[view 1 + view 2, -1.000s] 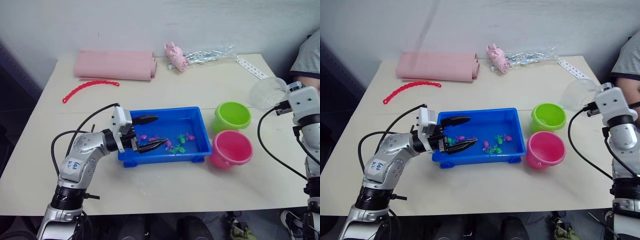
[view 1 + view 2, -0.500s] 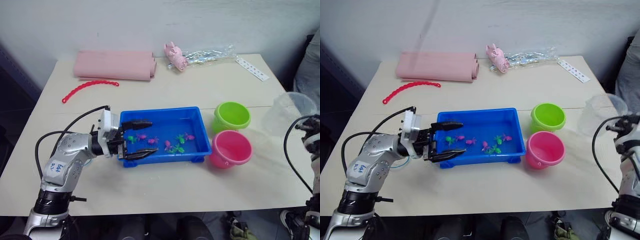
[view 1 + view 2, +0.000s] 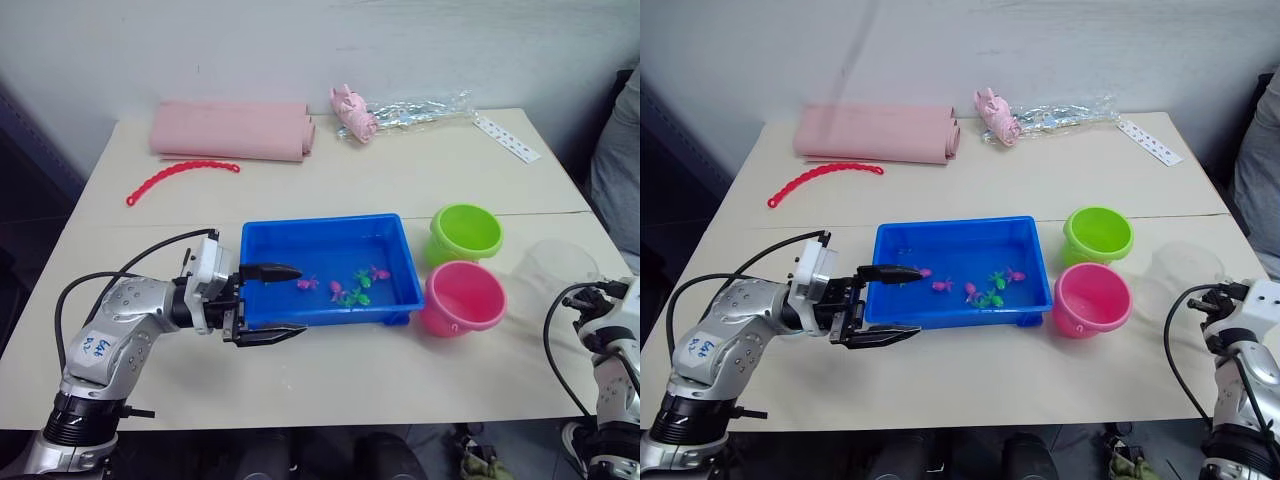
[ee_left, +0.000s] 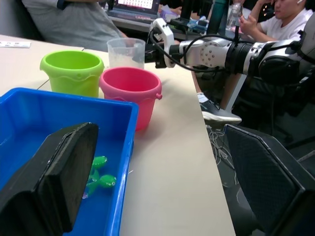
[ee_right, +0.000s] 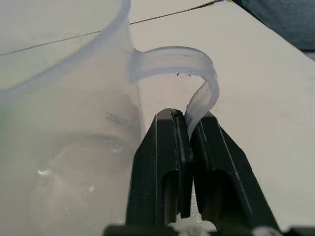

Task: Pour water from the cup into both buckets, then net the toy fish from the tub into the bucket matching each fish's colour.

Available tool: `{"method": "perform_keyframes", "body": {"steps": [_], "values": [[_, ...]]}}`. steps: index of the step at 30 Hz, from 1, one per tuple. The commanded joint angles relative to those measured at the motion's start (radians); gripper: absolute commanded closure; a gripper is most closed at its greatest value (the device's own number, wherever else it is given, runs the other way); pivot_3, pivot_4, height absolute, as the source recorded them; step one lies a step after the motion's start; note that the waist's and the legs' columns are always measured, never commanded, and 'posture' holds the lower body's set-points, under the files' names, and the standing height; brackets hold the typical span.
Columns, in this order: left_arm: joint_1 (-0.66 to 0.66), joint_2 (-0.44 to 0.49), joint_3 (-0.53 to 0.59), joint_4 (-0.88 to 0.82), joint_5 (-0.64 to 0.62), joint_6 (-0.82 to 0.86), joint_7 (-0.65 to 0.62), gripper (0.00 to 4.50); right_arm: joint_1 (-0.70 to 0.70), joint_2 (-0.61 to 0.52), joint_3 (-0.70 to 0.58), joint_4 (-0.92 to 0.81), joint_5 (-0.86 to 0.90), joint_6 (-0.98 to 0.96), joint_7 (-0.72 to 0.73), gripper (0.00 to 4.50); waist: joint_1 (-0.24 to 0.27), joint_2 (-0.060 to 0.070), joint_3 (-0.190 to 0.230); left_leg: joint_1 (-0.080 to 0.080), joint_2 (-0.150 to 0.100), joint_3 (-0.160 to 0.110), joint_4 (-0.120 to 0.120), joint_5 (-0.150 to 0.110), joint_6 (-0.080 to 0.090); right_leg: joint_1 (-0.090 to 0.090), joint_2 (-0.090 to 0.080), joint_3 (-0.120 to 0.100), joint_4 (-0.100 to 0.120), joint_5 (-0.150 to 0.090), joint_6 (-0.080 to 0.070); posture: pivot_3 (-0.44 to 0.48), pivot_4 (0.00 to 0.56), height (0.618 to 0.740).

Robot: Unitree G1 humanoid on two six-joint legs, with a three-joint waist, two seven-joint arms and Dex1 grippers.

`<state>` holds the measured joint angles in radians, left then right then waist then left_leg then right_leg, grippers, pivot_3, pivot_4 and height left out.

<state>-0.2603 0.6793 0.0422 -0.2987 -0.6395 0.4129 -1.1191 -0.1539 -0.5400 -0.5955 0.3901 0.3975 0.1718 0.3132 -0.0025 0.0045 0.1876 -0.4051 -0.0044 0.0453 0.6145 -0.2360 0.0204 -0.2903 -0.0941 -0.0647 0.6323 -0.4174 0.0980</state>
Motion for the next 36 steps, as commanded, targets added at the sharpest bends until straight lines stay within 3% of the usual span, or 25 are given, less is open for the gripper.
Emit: {"method": "perform_keyframes", "body": {"steps": [1,2,6,7,12,15,19,23,29,36], "values": [[-0.007,0.057,0.048,0.018,-0.003,-0.006,-0.047,0.0,0.06,0.0,-0.036,-0.065,0.027,-0.006,0.012,2.7,0.0,0.0,0.0,0.0,0.0,0.0,0.0,0.0,0.0,0.0,0.0,0.0,0.0,0.0,0.0,0.0,0.15,0.74],[-0.006,0.071,0.051,0.025,-0.003,-0.005,-0.056,0.0,0.084,-0.001,-0.038,-0.09,0.035,0.009,0.019,1.98,0.001,0.0,0.0,0.0,0.0,0.0,0.0,0.0,0.0,0.0,0.0,0.0,0.0,0.0,0.0,0.0,0.15,0.74],[0.004,0.103,0.073,0.049,0.0,-0.018,-0.072,0.0,0.201,-0.001,-0.068,-0.224,0.088,0.072,0.03,0.14,0.0,0.0,0.0,0.0,0.0,0.0,-0.001,0.0,0.0,0.0,0.0,0.0,-0.002,0.0,0.0,0.0,0.15,0.74],[0.013,0.112,0.084,0.056,0.002,-0.023,-0.077,0.0,0.243,0.003,-0.082,-0.277,0.113,0.097,0.037,0.06,0.001,0.001,0.0,0.0,0.0,0.0,-0.001,0.0,0.0,0.0,0.0,0.0,-0.002,0.0,0.0,0.0,0.15,0.74],[0.076,0.138,0.163,0.069,0.005,-0.042,-0.061,0.0,0.448,-0.02,-0.135,-0.499,0.201,0.15,0.167,0.06,0.001,0.001,0.0,0.0,0.0,0.0,-0.003,-0.002,-0.001,0.0,0.0,0.0,-0.003,0.0,0.0,0.0,0.15,0.74],[0.141,0.133,0.25,0.077,-0.015,-0.022,-0.017,0.0,0.508,-0.068,-0.17,-0.586,0.215,0.071,0.302,0.06,-0.008,0.002,0.001,0.0,0.0,0.001,-0.003,-0.003,0.0,0.0,0.0,0.001,-0.004,0.0,0.0,0.0,0.15,0.74],[0.279,0.111,0.377,0.111,0.016,-0.071,0.028,0.0,0.506,-0.127,-0.192,-0.677,0.248,-0.074,0.508,0.06,-0.021,0.001,0.002,0.002,0.001,0.003,-0.003,-0.005,0.0,0.0,-0.001,0.003,-0.004,0.0,0.0,0.0,0.15,0.74],[0.411,0.065,0.532,0.217,0.061,-0.168,0.092,0.0,0.459,-0.214,-0.176,-0.715,0.315,-0.043,0.62,0.06,-0.024,-0.003,0.004,0.002,0.001,0.003,-0.003,-0.006,0.001,0.0,-0.001,0.003,-0.004,0.0,0.0,0.0,0.15,0.74],[0.539,0.01,0.678,0.302,0.113,-0.211,0.25,0.0,0.367,-0.262,0.018,-0.735,0.283,-0.121,0.826,0.06,-0.021,-0.015,0.009,0.002,0.002,0.002,-0.002,-0.007,0.002,0.0,-0.002,0.002,-0.005,0.0,0.0,0.0,0.15,0.74],[0.679,-0.056,0.782,0.318,0.13,-0.16,0.403,0.0,0.222,-0.176,0.272,-0.668,0.171,-0.284,0.926,0.06,-0.009,-0.019,0.009,0.001,0.001,0.002,0.0,-0.012,0.008,0.001,-0.004,0.001,-0.005,0.0,0.001,0.0,0.15,0.74]]}}
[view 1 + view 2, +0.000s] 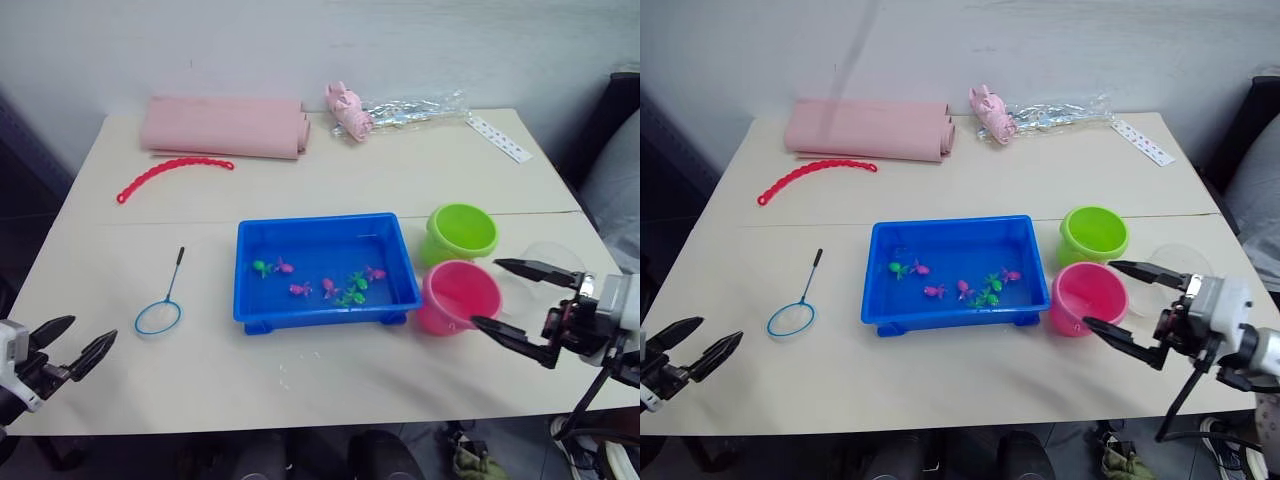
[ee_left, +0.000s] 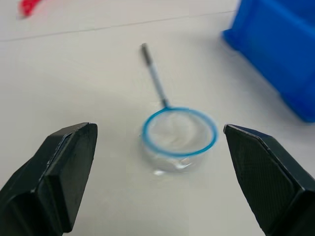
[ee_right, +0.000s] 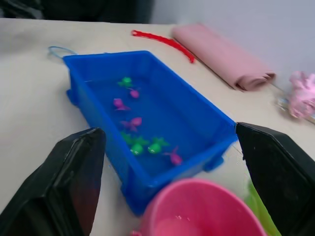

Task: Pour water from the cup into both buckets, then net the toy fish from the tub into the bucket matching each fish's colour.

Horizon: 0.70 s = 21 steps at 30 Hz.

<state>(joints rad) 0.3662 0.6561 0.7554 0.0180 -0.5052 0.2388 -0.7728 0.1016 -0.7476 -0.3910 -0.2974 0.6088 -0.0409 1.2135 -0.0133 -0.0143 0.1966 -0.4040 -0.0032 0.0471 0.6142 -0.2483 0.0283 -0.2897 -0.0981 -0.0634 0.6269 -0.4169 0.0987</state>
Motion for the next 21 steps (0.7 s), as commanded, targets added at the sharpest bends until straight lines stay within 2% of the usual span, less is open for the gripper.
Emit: {"method": "perform_keyframes", "body": {"steps": [1,6,11,15,18,21], "values": [[0.078,-0.049,0.085,0.011,-0.005,0.013,0.069,0.0,-0.048,0.044,0.098,0.03,-0.061,-0.089,0.028,0.06,0.002,-0.001,-0.001,0.0,0.0,0.0,0.0,0.0,0.0,0.0,0.0,0.0,0.0,0.0,0.0,0.0,0.15,0.74],[0.147,-0.083,0.142,0.0,-0.02,0.003,0.101,0.0,-0.085,0.06,0.155,0.073,-0.091,-0.123,0.032,0.06,-0.003,-0.002,0.0,0.0,0.0,0.0,0.0,-0.001,-0.003,0.0,0.0,-0.001,-0.001,0.0,0.0,0.0,0.15,0.74],[0.141,-0.078,0.122,-0.084,-0.039,0.002,0.085,0.0,-0.087,0.063,0.182,0.071,-0.088,-0.137,0.035,0.06,0.013,-0.003,-0.001,0.0,0.0,0.0,0.0,-0.001,-0.001,0.0,0.0,-0.001,-0.001,0.0,0.0,0.0,0.15,0.74],[0.037,-0.004,0.032,-0.211,-0.058,0.118,0.12,0.0,-0.092,0.071,0.192,0.049,-0.075,-0.139,0.022,0.06,0.021,-0.003,-0.001,0.0,0.0,-0.001,0.001,-0.002,-0.002,0.001,-0.001,-0.001,-0.001,0.0,0.0,0.0,0.15,0.74],[-0.04,0.046,-0.029,-0.247,-0.046,0.199,0.148,0.0,-0.094,0.069,0.198,0.033,-0.072,-0.135,0.023,0.06,0.013,-0.003,-0.001,0.0,0.0,-0.002,0.001,-0.001,-0.003,0.001,0.0,-0.002,0.0,0.0,-0.001,0.0,0.15,0.74],[-0.174,0.086,-0.145,-0.251,-0.015,0.307,0.219,0.0,-0.095,0.069,0.199,0.012,-0.068,-0.121,0.004,0.06,0.006,-0.002,-0.001,0.0,0.0,-0.002,0.001,0.002,-0.007,0.001,0.0,-0.002,0.0,0.0,-0.001,0.0,0.15,0.74]]}}
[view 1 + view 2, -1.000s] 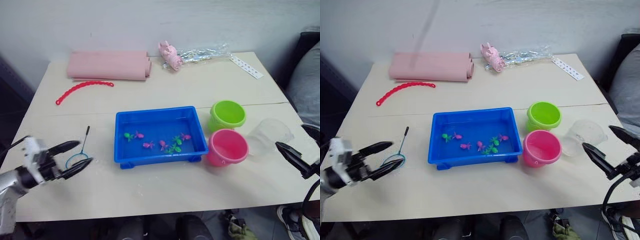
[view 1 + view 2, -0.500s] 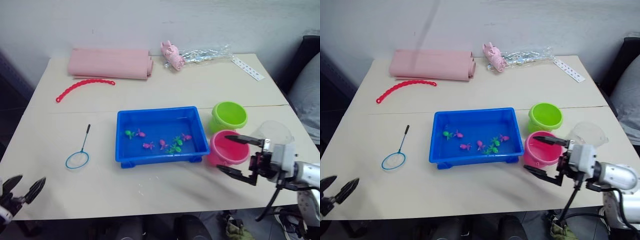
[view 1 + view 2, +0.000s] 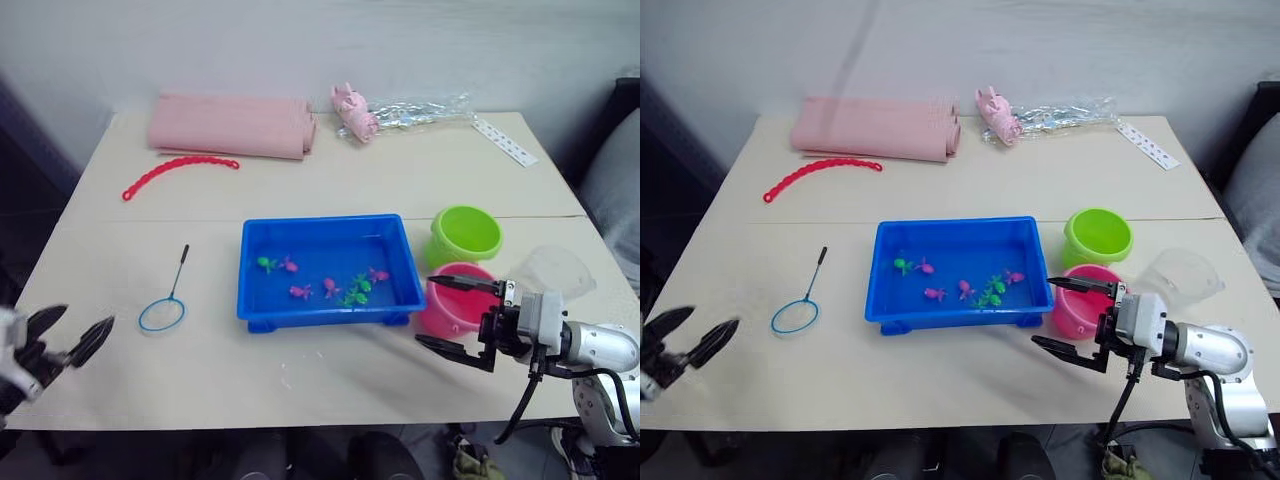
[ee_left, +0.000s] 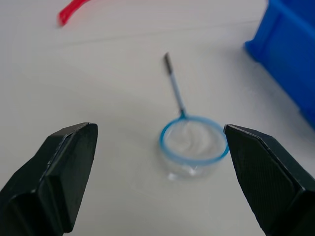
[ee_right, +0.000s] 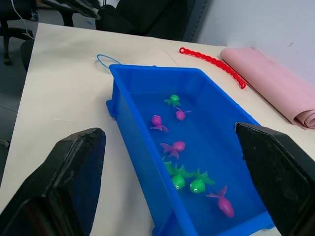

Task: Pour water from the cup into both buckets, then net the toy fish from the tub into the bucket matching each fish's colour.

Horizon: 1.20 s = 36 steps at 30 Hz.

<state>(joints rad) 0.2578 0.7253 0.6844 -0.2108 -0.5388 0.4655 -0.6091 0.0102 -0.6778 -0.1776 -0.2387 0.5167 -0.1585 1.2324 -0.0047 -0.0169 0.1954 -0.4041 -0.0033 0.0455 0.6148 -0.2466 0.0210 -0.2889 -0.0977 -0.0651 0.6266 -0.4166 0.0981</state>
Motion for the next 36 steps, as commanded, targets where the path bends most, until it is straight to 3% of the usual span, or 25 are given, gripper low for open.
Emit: {"method": "perform_keyframes", "body": {"steps": [1,7,11,21,25,33,36], "values": [[-0.107,0.021,-0.109,-0.018,0.025,0.109,0.074,0.0,-0.003,0.001,-0.015,-0.052,0.025,0.001,-0.024,0.06,-0.002,0.0,0.0,0.0,0.0,0.0,0.0,0.0,0.0,0.0,0.001,0.0,0.0,0.0,0.0,0.0,0.15,0.74],[-0.42,0.019,-0.374,0.189,0.215,0.315,0.279,0.0,0.015,-0.007,-0.011,-0.089,0.018,0.02,-0.063,0.06,0.002,0.0,0.0,0.0,0.0,-0.001,0.0,0.003,-0.002,0.0,0.002,-0.002,0.002,0.0,0.0,0.0,0.15,0.74],[-0.555,-0.026,-0.443,0.338,0.273,0.362,0.343,0.0,0.026,-0.012,-0.02,-0.11,0.01,0.029,-0.093,0.06,0.0,0.0,0.0,0.0,0.0,-0.001,0.0,0.004,-0.003,-0.001,0.002,-0.002,0.003,0.0,0.001,0.0,0.15,0.74],[-0.725,-0.107,-0.562,0.634,0.342,0.276,0.256,0.0,0.06,-0.018,-0.03,-0.144,-0.013,0.023,-0.14,0.06,0.032,0.001,-0.001,0.001,0.0,-0.002,0.003,0.006,-0.004,0.0,0.002,-0.003,0.007,0.0,0.001,0.0,0.15,0.74],[-0.742,-0.13,-0.596,0.72,0.36,0.274,0.217,1.1,0.08,-0.019,-0.038,-0.154,-0.015,0.012,-0.143,0.0,0.035,0.006,-0.004,0.001,-0.001,-0.003,0.006,0.006,-0.004,0.0,0.001,-0.003,0.01,0.0,0.001,0.0,0.15,0.74],[-0.725,-0.125,-0.541,0.749,0.359,0.19,0.172,4.46,0.122,-0.023,-0.065,-0.162,-0.016,-0.005,-0.142,0.0,0.03,0.019,-0.012,0.002,-0.001,-0.003,0.006,0.007,-0.003,0.001,0.001,-0.003,0.011,0.0,0.001,0.0,0.15,0.74],[-0.71,-0.101,-0.496,0.723,0.328,0.126,0.107,4.49,0.139,-0.023,-0.074,-0.176,-0.003,0.007,-0.161,0.0,0.028,0.018,-0.011,0.002,-0.001,-0.003,0.006,0.007,-0.003,0.0,0.001,-0.003,0.011,0.0,0.001,0.0,0.15,0.74]]}}
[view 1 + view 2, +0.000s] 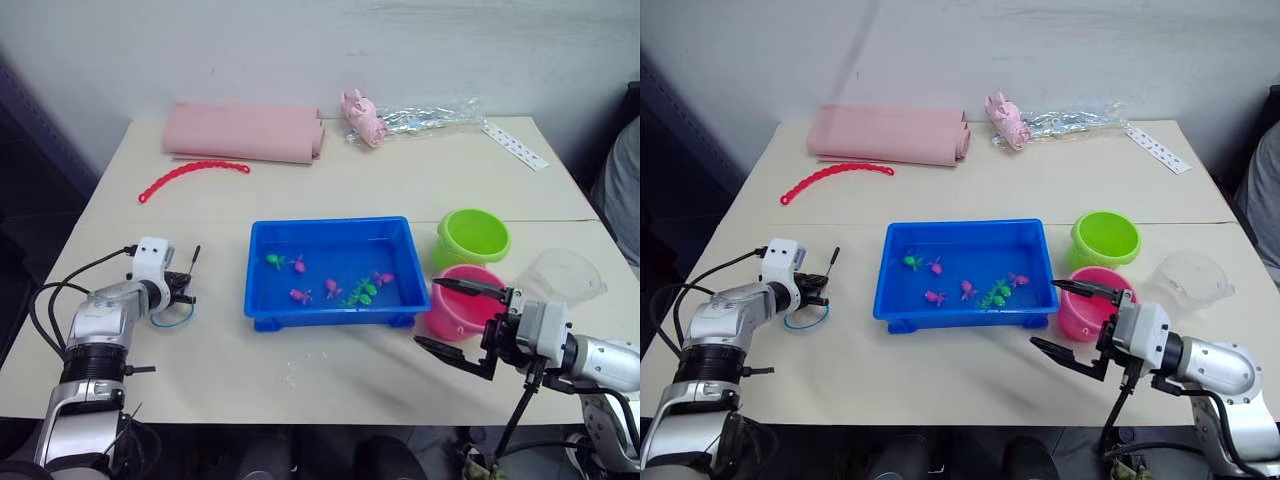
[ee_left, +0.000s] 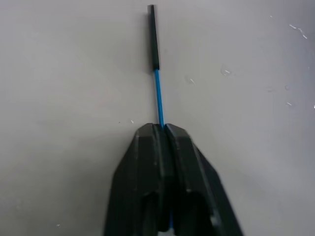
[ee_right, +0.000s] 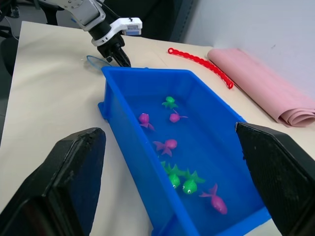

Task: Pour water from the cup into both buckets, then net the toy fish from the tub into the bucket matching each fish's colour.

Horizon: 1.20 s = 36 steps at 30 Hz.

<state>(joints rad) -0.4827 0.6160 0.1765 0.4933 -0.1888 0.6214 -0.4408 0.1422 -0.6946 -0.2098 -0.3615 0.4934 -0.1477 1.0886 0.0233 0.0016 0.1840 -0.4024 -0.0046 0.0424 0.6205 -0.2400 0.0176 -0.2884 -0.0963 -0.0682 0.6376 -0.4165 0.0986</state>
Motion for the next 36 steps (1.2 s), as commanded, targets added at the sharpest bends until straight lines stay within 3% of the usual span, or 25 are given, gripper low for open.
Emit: {"method": "perform_keyframes", "body": {"steps": [1,4,8,10,13,19,22,29,31,36], "values": [[0.046,0.038,0.036,-0.017,-0.06,-0.056,-0.147,4.49,0.008,-0.016,-0.048,-0.076,0.052,0.036,-0.029,0.0,-0.001,-0.001,0.001,0.0,0.0,0.0,0.0,0.0,0.0,0.0,0.0,0.0,0.0,0.0,0.0,0.0,0.15,0.74],[0.095,0.131,0.084,-0.11,-0.15,-0.155,-0.395,4.49,0.004,-0.05,-0.061,-0.117,0.104,0.113,-0.033,0.0,-0.006,-0.006,0.003,-0.002,0.0,0.0,0.0,0.0,0.0,-0.001,0.0,0.0,-0.001,0.0,0.0,0.0,0.15,0.74],[0.094,0.229,0.092,-0.22,-0.217,-0.409,-0.72,4.49,-0.052,-0.137,-0.061,-0.155,0.165,0.238,-0.023,0.0,-0.008,-0.013,0.008,-0.002,0.002,-0.001,0.0,0.0,-0.001,-0.001,0.001,-0.001,-0.002,0.0,-0.001,0.0,0.15,0.74],[0.077,0.295,0.014,-0.335,-0.23,-0.442,-0.883,4.49,-0.167,-0.237,-0.02,-0.197,0.225,0.486,-0.132,0.0,-0.006,-0.013,0.008,-0.003,0.001,-0.001,0.0,0.0,-0.001,-0.001,0.0,-0.001,-0.006,0.0,-0.001,0.0,0.15,0.74],[0.03,0.332,-0.093,-0.458,-0.234,-0.4,-0.991,4.49,-0.322,-0.286,0.065,-0.218,0.3,0.655,-0.165,0.0,-0.006,-0.009,0.01,-0.003,0.001,-0.001,0.0,-0.002,0.001,0.001,0.0,-0.001,-0.008,0.0,-0.001,0.0,0.15,0.74],[-0.124,0.251,-0.282,-0.58,-0.174,-0.316,-0.978,4.49,-0.622,-0.253,0.276,-0.198,0.245,0.876,-0.23,0.0,-0.024,-0.009,0.012,-0.006,0.001,-0.001,-0.003,-0.001,0.001,-0.002,0.0,-0.002,-0.009,0.0,-0.001,0.0,0.15,0.74],[-0.199,0.166,-0.357,-0.598,-0.15,-0.272,-0.932,4.49,-0.721,-0.203,0.35,-0.187,0.27,0.964,-0.234,0.0,-0.025,-0.009,0.012,-0.007,0.001,-0.001,-0.002,-0.001,0.002,-0.002,0.001,-0.003,-0.008,0.0,-0.001,0.0,0.15,0.74],[-0.258,0.067,-0.424,-0.594,-0.115,-0.227,-0.88,4.49,-0.808,-0.131,0.421,-0.176,0.255,1.084,-0.251,0.0,-0.026,-0.01,0.012,-0.016,0.001,-0.004,0.002,-0.001,0.003,-0.007,0.002,-0.006,-0.005,0.0,0.0,0.0,0.15,0.74],[-0.269,0.056,-0.434,-0.591,-0.105,-0.218,-0.871,4.49,-0.816,-0.106,0.421,-0.176,0.257,1.112,-0.276,0.0,-0.024,-0.01,0.012,-0.023,0.001,-0.005,0.008,-0.001,0.003,-0.016,0.001,-0.006,0.004,0.0,0.0,0.0,0.15,0.74],[-0.269,0.047,-0.431,-0.595,-0.107,-0.22,-0.874,4.49,-0.801,-0.081,0.401,-0.192,0.271,1.156,-0.296,0.0,-0.024,-0.01,0.012,-0.024,0.001,-0.005,0.01,0.001,0.004,-0.017,0.001,-0.006,0.007,0.0,0.0,0.0,0.15,0.74]]}}
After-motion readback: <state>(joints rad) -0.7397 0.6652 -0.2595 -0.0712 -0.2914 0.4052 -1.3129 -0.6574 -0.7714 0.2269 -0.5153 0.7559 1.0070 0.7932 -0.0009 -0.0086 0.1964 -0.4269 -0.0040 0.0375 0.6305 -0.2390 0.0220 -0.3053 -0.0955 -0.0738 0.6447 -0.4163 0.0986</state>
